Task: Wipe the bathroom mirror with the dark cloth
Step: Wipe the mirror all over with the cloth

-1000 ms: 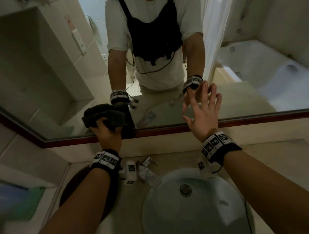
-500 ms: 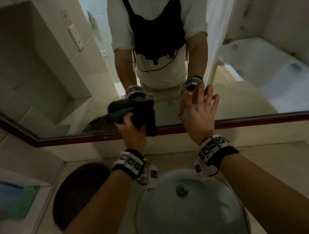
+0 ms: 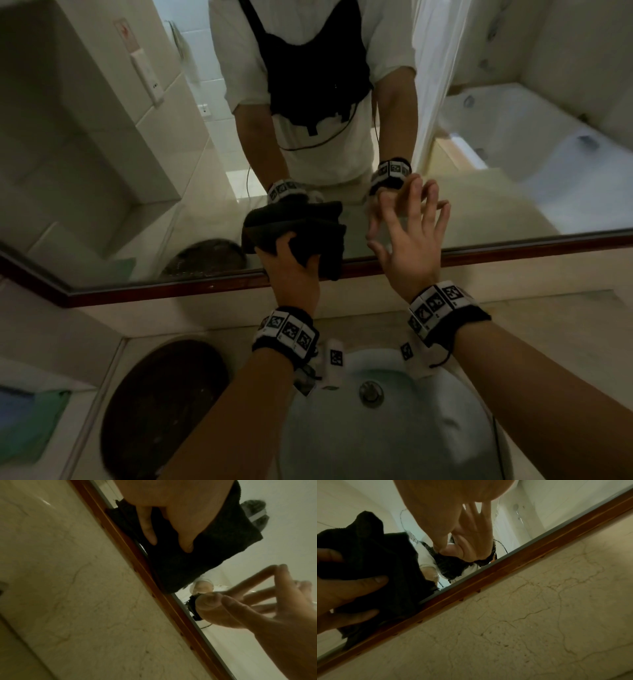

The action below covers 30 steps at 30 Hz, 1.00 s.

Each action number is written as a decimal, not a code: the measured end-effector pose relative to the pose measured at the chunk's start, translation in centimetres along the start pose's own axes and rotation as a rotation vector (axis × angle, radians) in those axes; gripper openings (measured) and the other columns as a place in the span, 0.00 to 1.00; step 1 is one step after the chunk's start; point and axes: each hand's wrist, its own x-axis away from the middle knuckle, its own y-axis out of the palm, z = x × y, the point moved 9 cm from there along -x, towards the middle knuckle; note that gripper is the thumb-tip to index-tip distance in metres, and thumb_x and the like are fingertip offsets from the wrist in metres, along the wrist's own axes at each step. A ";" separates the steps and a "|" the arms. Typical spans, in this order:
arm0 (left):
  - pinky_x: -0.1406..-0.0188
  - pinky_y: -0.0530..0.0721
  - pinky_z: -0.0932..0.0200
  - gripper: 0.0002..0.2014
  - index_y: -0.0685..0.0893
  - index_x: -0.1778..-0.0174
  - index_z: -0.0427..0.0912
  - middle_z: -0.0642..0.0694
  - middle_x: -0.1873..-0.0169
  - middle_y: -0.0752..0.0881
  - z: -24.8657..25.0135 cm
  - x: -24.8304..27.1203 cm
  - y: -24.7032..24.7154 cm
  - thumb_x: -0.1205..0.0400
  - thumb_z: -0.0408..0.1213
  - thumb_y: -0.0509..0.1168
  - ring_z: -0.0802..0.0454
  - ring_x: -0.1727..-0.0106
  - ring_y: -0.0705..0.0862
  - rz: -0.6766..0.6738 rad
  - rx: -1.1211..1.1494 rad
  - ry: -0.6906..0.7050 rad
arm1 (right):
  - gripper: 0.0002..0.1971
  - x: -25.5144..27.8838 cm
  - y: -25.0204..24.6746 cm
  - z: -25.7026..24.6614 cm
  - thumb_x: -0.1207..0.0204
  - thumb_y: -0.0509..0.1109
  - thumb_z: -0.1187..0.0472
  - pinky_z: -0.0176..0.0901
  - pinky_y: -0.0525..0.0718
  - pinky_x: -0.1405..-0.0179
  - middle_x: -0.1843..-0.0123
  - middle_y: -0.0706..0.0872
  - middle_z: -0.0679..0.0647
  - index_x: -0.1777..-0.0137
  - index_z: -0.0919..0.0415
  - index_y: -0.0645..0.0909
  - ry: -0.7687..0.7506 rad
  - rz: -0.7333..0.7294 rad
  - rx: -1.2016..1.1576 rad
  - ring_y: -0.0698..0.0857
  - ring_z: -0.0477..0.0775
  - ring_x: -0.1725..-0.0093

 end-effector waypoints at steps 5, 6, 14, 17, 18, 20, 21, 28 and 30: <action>0.28 0.76 0.38 0.28 0.71 0.32 0.49 0.32 0.24 0.61 -2.6 -1.3 -3.5 0.25 0.33 0.75 0.34 0.30 0.73 0.067 -0.014 -0.030 | 0.49 0.0 0.1 -0.1 0.26 0.74 0.43 0.78 0.46 0.20 0.14 0.34 0.60 0.13 0.46 0.46 0.032 -0.003 -0.012 0.38 0.72 0.15; 0.29 0.77 0.39 0.28 0.72 0.33 0.47 0.32 0.25 0.62 -3.2 -1.6 -4.5 0.26 0.32 0.75 0.36 0.31 0.74 0.086 -0.017 -0.034 | 0.49 0.1 0.1 -0.2 0.26 0.74 0.42 0.78 0.46 0.19 0.14 0.34 0.60 0.13 0.47 0.47 0.042 0.003 -0.018 0.36 0.71 0.15; 0.34 0.79 0.43 0.27 0.73 0.34 0.38 0.29 0.32 0.70 -7.2 -3.9 -11.6 0.27 0.33 0.76 0.35 0.39 0.77 0.155 -0.096 -0.015 | 0.49 0.4 0.8 -0.7 0.24 0.72 0.40 0.76 0.45 0.19 0.15 0.30 0.59 0.13 0.45 0.42 0.108 0.023 -0.075 0.33 0.68 0.16; 0.34 0.76 0.53 0.31 0.70 0.29 0.38 0.28 0.31 0.70 -9.9 -4.9 -14.3 0.26 0.32 0.76 0.40 0.38 0.76 0.179 -0.089 -0.104 | 0.50 0.4 0.8 -0.7 0.24 0.72 0.41 0.75 0.44 0.18 0.15 0.32 0.59 0.13 0.45 0.41 0.115 0.031 -0.092 0.33 0.68 0.16; 0.35 0.78 0.52 0.32 0.70 0.29 0.41 0.29 0.31 0.70 -10.6 -5.3 -15.4 0.27 0.32 0.76 0.40 0.38 0.77 0.196 -0.093 -0.121 | 0.50 0.4 0.8 -0.7 0.24 0.72 0.41 0.75 0.44 0.18 0.15 0.32 0.60 0.13 0.44 0.40 0.115 0.029 -0.091 0.33 0.68 0.16; 0.36 0.81 0.47 0.32 0.70 0.32 0.44 0.31 0.31 0.70 -11.6 -5.9 -17.3 0.29 0.30 0.76 0.37 0.38 0.78 0.226 -0.119 -0.132 | 0.50 0.5 0.9 -0.8 0.24 0.72 0.41 0.75 0.43 0.18 0.15 0.31 0.60 0.13 0.44 0.39 0.112 0.018 -0.095 0.33 0.68 0.16; 0.37 0.81 0.46 0.31 0.70 0.33 0.44 0.31 0.32 0.70 -11.8 -6.0 -18.0 0.30 0.29 0.76 0.36 0.38 0.78 0.233 -0.135 -0.134 | 0.50 0.5 1.0 -0.8 0.24 0.71 0.41 0.76 0.43 0.18 0.15 0.31 0.60 0.13 0.44 0.39 0.110 0.012 -0.097 0.33 0.69 0.16; 0.35 0.76 0.53 0.31 0.70 0.31 0.41 0.31 0.30 0.68 -11.3 -5.5 -17.8 0.28 0.28 0.76 0.36 0.34 0.76 0.236 -0.103 -0.176 | 0.50 0.4 1.1 -0.7 0.25 0.73 0.41 0.77 0.45 0.19 0.14 0.33 0.62 0.13 0.45 0.43 0.097 -0.003 -0.074 0.36 0.72 0.15; 0.34 0.76 0.53 0.32 0.70 0.30 0.41 0.31 0.29 0.68 -10.9 -5.2 -17.4 0.28 0.29 0.76 0.36 0.34 0.76 0.239 -0.102 -0.194 | 0.50 0.5 1.2 -0.8 0.25 0.73 0.42 0.78 0.46 0.20 0.15 0.32 0.62 0.12 0.47 0.45 0.094 -0.012 -0.066 0.36 0.73 0.16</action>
